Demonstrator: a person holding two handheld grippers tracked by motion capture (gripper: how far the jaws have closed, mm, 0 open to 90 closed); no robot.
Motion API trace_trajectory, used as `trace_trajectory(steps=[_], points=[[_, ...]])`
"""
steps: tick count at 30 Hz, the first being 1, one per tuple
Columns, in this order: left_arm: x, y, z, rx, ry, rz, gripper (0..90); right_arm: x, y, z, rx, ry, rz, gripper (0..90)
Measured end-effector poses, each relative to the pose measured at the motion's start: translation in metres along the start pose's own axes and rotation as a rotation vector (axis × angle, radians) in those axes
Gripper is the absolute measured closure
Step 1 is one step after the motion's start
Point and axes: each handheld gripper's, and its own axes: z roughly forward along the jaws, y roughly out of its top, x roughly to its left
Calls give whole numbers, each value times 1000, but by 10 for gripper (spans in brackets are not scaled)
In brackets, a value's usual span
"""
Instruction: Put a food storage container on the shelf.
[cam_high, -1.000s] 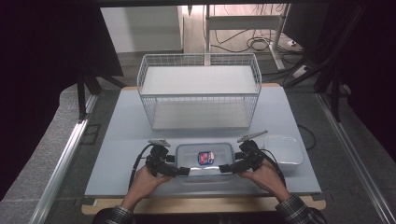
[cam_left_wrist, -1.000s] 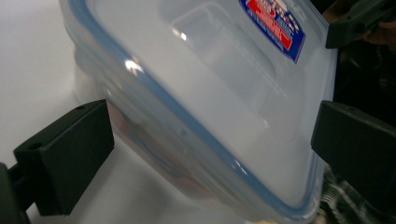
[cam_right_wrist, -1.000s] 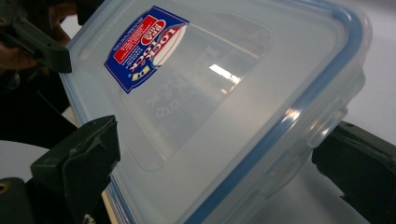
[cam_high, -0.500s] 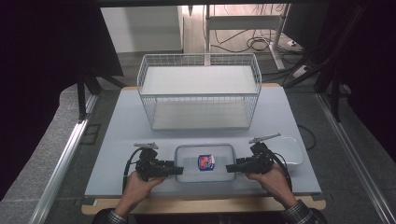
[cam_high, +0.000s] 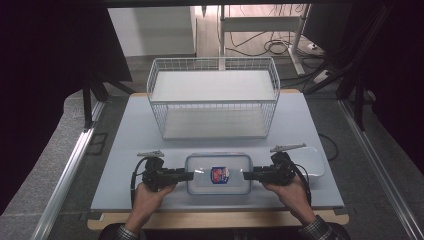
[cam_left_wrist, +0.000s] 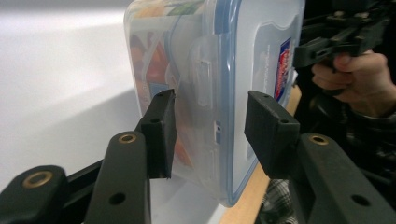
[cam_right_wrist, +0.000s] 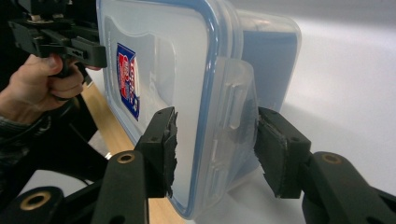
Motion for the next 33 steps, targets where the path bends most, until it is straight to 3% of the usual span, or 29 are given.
trace_trajectory(steps=[8, 17, 26, 33], points=[[-11, 14, -10, -29, 22, 56, 539, 7, 9, -7, -68, -3, -47, 507], [-21, 33, -19, -41, 48, 98, 537, 12, 22, -13, -106, 5, -80, 507], [-38, 62, -30, -69, 79, 150, 536, 17, 48, -27, -156, 10, -121, 506], [-43, 82, -37, -88, 90, 167, 535, 20, 67, -33, -177, 14, -138, 506]])
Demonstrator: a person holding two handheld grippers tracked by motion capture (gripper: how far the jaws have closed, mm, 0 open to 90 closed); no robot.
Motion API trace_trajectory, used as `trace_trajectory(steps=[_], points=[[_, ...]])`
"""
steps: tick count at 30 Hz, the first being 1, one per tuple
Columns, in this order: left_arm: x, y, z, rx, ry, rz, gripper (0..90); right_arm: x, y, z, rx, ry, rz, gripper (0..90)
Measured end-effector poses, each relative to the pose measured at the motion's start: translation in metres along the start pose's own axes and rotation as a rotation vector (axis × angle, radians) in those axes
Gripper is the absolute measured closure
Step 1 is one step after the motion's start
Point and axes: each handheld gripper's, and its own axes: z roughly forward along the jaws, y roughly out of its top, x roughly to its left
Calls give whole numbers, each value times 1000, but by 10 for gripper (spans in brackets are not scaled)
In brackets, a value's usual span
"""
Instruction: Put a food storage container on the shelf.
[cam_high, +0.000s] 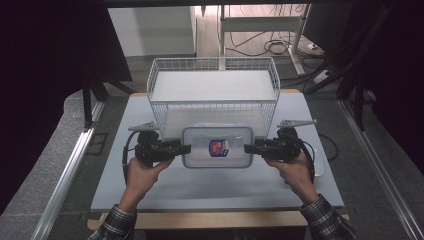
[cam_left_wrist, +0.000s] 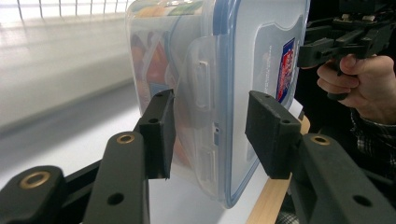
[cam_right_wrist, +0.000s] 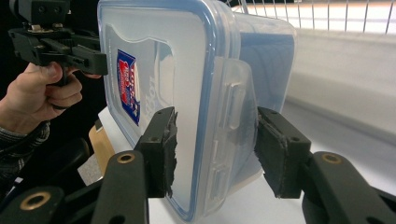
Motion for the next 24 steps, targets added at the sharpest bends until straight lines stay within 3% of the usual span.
trace_trajectory(steps=[14, 24], points=[[1, 49, -15, -45, 14, 33, 535, 4, 52, -4, -57, -16, -37, 500], [11, 84, -20, -79, 6, 37, 535, 3, 91, -4, -96, -27, -52, 500]])
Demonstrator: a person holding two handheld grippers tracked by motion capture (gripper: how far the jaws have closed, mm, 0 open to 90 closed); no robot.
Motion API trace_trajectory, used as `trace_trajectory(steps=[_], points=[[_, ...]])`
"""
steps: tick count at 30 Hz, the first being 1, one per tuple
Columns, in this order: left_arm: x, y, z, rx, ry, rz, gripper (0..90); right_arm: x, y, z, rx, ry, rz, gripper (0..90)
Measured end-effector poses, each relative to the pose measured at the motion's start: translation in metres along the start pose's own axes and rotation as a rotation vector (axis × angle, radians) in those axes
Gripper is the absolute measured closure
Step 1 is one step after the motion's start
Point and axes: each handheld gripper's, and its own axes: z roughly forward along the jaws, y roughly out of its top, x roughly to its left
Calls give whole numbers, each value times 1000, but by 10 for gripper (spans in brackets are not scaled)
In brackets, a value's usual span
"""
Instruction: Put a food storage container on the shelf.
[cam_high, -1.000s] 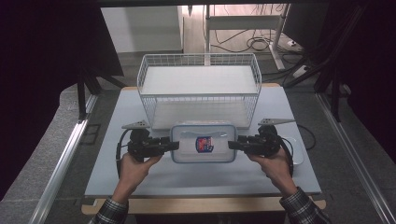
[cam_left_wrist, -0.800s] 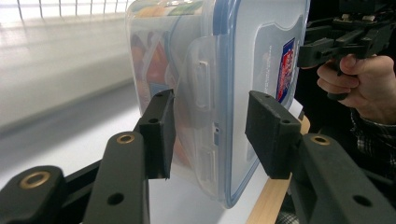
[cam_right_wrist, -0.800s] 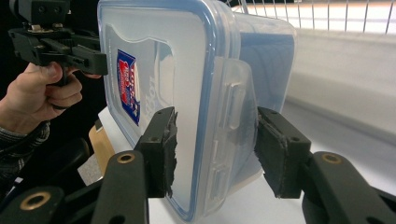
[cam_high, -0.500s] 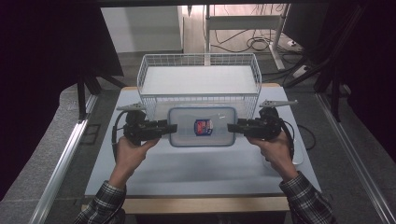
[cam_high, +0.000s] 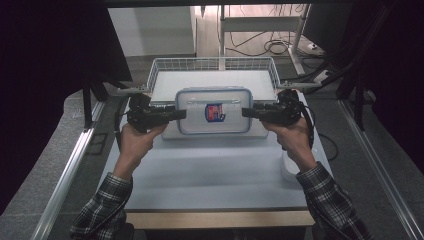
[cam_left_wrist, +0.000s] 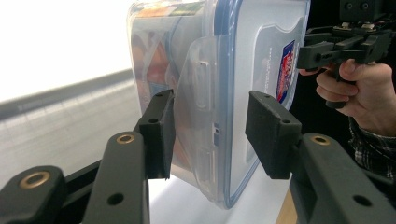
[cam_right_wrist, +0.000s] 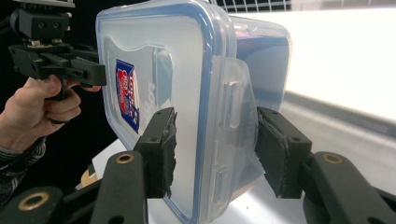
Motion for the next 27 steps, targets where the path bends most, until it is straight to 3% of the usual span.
trace_trajectory(steps=[18, 27], points=[[30, 53, 10, -34, 6, -40, 532, -27, 49, 19, -29, -7, 38, 498], [47, 64, 23, -44, 7, -65, 528, -42, 66, 27, -44, -27, 56, 494]])
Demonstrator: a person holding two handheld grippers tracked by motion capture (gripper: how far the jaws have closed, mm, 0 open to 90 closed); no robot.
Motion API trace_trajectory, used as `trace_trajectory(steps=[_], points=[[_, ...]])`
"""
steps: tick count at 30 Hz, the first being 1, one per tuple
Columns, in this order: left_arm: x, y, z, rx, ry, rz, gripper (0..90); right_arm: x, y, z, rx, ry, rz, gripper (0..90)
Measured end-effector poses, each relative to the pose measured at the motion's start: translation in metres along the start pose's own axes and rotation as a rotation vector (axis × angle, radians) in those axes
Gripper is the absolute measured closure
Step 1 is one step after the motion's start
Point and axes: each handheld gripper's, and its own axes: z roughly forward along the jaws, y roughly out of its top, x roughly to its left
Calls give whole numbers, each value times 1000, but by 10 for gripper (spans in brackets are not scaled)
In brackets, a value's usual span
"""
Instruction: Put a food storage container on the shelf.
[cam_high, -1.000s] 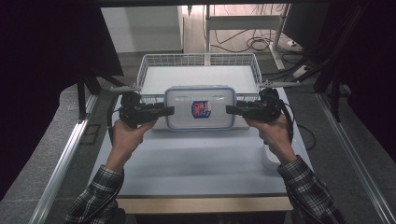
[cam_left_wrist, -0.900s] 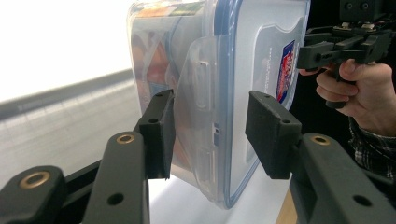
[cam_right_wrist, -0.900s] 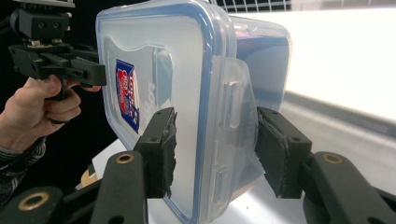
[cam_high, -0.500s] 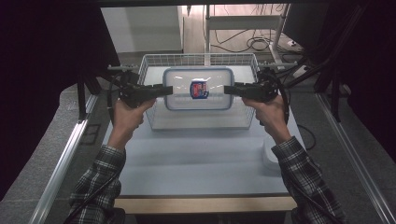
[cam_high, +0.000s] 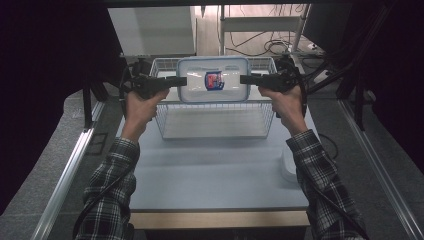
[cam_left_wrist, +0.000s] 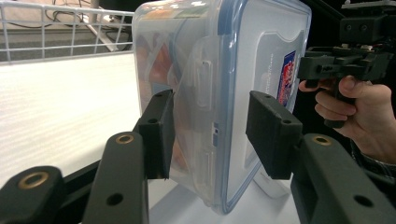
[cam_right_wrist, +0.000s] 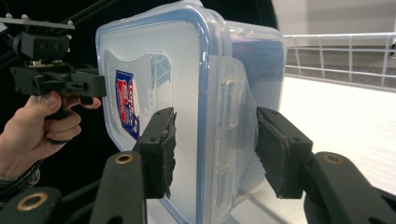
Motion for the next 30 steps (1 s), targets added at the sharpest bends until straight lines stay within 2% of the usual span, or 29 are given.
trace_trajectory(steps=[5, 10, 15, 19, 22, 24, 25, 27, 30], points=[[7, 2, 8, 8, 29, -1, 514, -7, 2, 8, 12, -20, 13, 486], [8, 3, 10, 2, 34, -10, 510, -11, 3, 12, 9, -23, 18, 482], [7, 1, 11, -23, 46, 22, 499, -10, 2, 12, 11, -33, 2, 474], [4, -3, 12, -54, 74, 41, 467, -7, 2, 13, 20, -81, -36, 456], [4, -3, 15, -41, 87, 53, 457, -6, 2, 15, 26, -109, -46, 454], [3, -2, 16, -36, 93, 47, 452, -7, 2, 16, 32, -112, -49, 494], [3, -2, 17, -31, 104, 50, 438, -6, 2, 17, 39, -116, -54, 487], [3, -2, 19, -24, 116, 50, 401, -4, 0, 22, 66, -155, -73, 475], [8, -3, 19, -27, 106, 26, 378, -6, -1, 24, 66, -157, -60, 484]])
